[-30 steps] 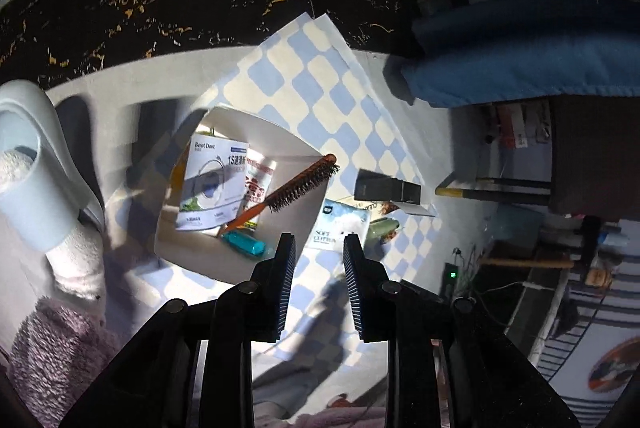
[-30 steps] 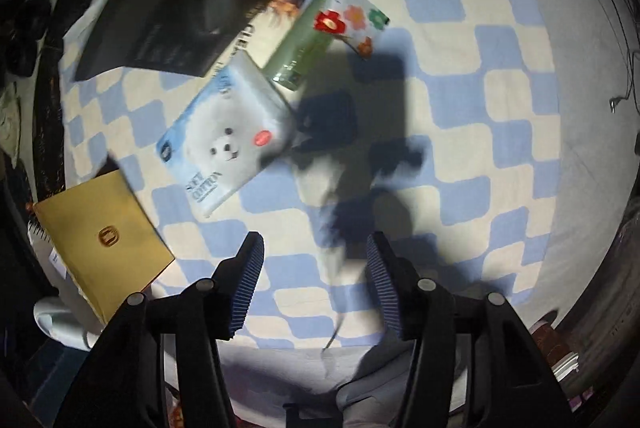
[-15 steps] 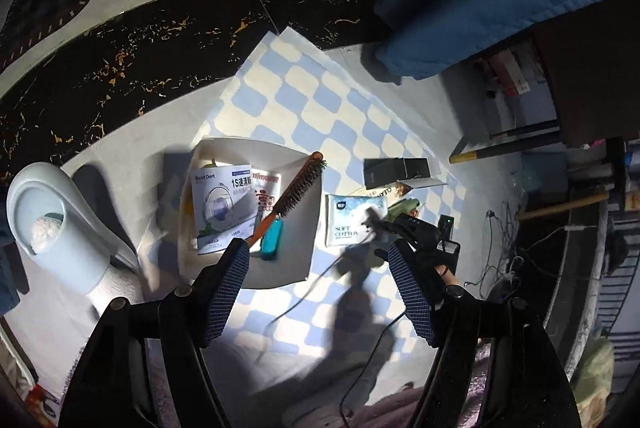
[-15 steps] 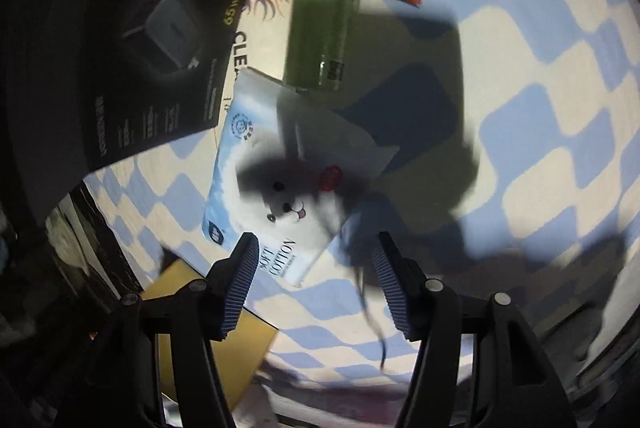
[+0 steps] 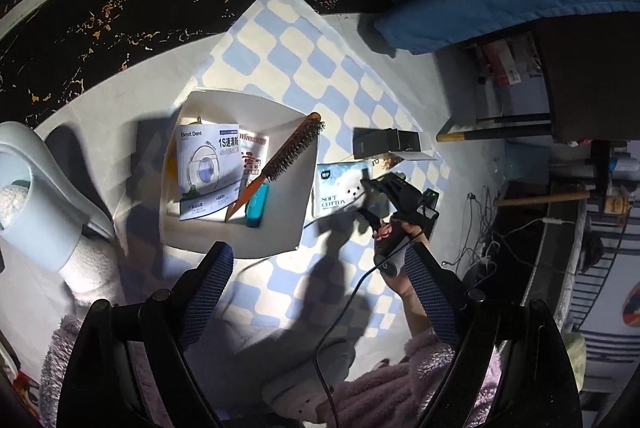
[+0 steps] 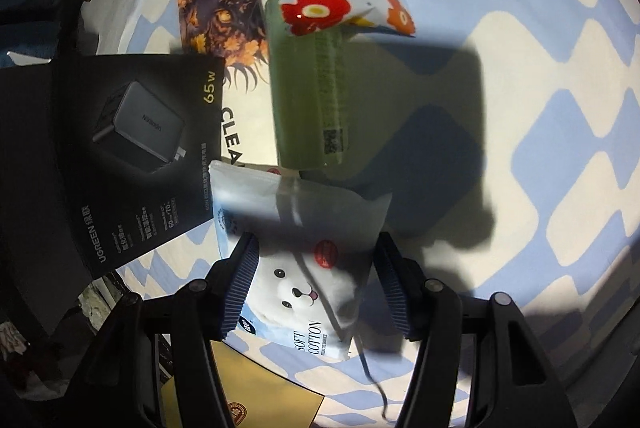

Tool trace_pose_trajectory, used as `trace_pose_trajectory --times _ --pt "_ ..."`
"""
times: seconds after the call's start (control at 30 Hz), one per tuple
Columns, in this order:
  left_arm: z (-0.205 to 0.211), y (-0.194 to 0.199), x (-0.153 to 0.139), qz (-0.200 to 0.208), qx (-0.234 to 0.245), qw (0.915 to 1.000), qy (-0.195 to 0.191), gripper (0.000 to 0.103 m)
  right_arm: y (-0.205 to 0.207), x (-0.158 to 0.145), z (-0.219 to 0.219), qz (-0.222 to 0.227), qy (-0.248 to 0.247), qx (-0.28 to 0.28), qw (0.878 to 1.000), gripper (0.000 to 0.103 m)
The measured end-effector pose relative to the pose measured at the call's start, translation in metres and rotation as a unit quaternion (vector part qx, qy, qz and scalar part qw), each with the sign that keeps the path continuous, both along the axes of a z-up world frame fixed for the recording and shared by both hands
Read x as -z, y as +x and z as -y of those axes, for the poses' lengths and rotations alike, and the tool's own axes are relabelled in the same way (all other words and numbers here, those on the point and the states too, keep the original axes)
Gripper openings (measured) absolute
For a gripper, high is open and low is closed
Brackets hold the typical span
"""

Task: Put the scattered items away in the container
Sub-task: 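Grasp the white Soft Cotton tissue pack with the right gripper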

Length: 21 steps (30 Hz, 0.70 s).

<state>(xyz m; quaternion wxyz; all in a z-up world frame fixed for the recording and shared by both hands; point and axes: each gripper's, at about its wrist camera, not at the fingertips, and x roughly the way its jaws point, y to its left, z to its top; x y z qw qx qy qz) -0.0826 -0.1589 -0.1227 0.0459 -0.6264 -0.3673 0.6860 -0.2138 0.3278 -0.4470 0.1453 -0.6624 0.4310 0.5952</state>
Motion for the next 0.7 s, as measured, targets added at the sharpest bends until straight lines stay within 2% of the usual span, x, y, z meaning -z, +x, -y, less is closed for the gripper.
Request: trace_pose_trajectory --times 0.07,0.13,0.17,0.2,0.27,0.37,0.47,0.53,0.6,0.67,0.7 --pt "0.001 -0.002 0.006 0.009 -0.002 1.0000 -0.003 0.087 0.002 0.001 -0.002 0.005 0.003 0.001 1.000 0.060" --pt "0.003 -0.003 0.007 0.015 0.000 0.9998 -0.010 0.087 -0.004 -0.004 0.003 0.001 0.024 -0.039 0.999 0.059" --pt "0.003 -0.004 0.006 0.017 0.000 0.9997 -0.016 0.087 -0.008 -0.009 0.007 -0.005 0.038 -0.070 0.997 0.048" --pt "0.004 -0.004 0.005 0.019 -0.001 0.9996 -0.020 0.087 -0.013 -0.015 0.012 -0.011 0.054 -0.105 0.993 0.042" --pt "0.005 -0.006 0.000 0.018 -0.007 0.9996 -0.023 0.087 -0.019 -0.028 0.019 -0.023 0.081 -0.157 0.984 0.019" --pt "0.001 -0.007 -0.006 0.013 -0.012 0.9997 -0.017 0.087 -0.016 -0.043 0.020 -0.032 0.066 -0.191 0.979 0.016" --pt "-0.007 -0.009 -0.009 0.006 -0.012 0.9999 -0.010 0.087 -0.005 -0.062 0.017 -0.041 0.083 -0.234 0.968 0.015" --pt "-0.014 -0.011 -0.009 0.003 -0.004 1.0000 -0.003 0.087 0.004 -0.077 0.016 -0.045 0.103 -0.281 0.953 0.015" --pt "-0.023 -0.013 -0.009 0.000 0.006 1.0000 0.003 0.087 0.022 -0.091 0.012 -0.049 0.121 -0.338 0.932 0.015" --pt "-0.031 -0.014 -0.009 -0.002 0.014 0.9999 0.006 0.087 0.041 -0.105 0.013 -0.045 0.141 -0.408 0.901 0.014" --pt "-0.035 -0.015 -0.008 -0.003 0.017 0.9998 0.007 0.087 0.051 -0.110 0.015 -0.042 0.156 -0.444 0.881 0.014"
